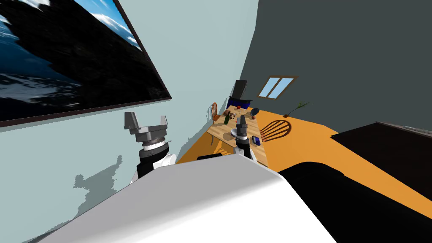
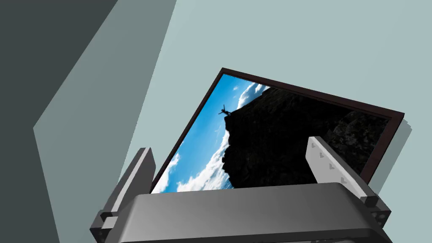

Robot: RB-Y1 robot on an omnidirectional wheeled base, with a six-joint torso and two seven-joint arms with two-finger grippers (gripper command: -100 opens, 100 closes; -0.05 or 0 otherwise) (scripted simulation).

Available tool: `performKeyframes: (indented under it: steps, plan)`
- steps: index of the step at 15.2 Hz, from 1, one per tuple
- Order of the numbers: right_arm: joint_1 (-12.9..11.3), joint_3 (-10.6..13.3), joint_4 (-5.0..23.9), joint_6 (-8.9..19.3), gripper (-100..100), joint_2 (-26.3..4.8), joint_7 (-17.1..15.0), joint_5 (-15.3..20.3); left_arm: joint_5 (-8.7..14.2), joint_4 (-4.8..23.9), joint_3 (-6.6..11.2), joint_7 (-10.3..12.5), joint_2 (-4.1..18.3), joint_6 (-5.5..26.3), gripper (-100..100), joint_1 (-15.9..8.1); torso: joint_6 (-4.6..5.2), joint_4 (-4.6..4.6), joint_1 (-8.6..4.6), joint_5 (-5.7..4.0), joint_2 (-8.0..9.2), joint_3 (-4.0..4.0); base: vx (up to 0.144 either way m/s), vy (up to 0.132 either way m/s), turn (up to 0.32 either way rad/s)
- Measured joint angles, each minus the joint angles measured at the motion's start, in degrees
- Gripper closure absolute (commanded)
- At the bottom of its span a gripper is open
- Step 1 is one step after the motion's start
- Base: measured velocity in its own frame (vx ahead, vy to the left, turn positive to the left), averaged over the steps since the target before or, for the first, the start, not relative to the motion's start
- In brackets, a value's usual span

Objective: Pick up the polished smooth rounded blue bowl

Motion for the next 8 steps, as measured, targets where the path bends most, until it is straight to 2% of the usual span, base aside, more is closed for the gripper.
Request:
performKeyframes:
  steps: [4,8]
  plan:
    - [-0.1,-0.3,1.6,0.3,-100,-4.1,0.2,0.2,0.0,0.0,0.00,0.0,0.0,0.0,0,0.0,-0.01,-0.01,0.11,0.02,-0.03,-0.02,0.006,0.034,0.066]
    - [-0.6,-0.2,4.7,0.7,-100,-8.5,1.0,1.0,0.0,0.0,0.00,0.0,0.0,0.0,0,0.0,-0.01,-0.01,0.13,0.03,-0.05,-0.03,0.009,0.037,0.071]
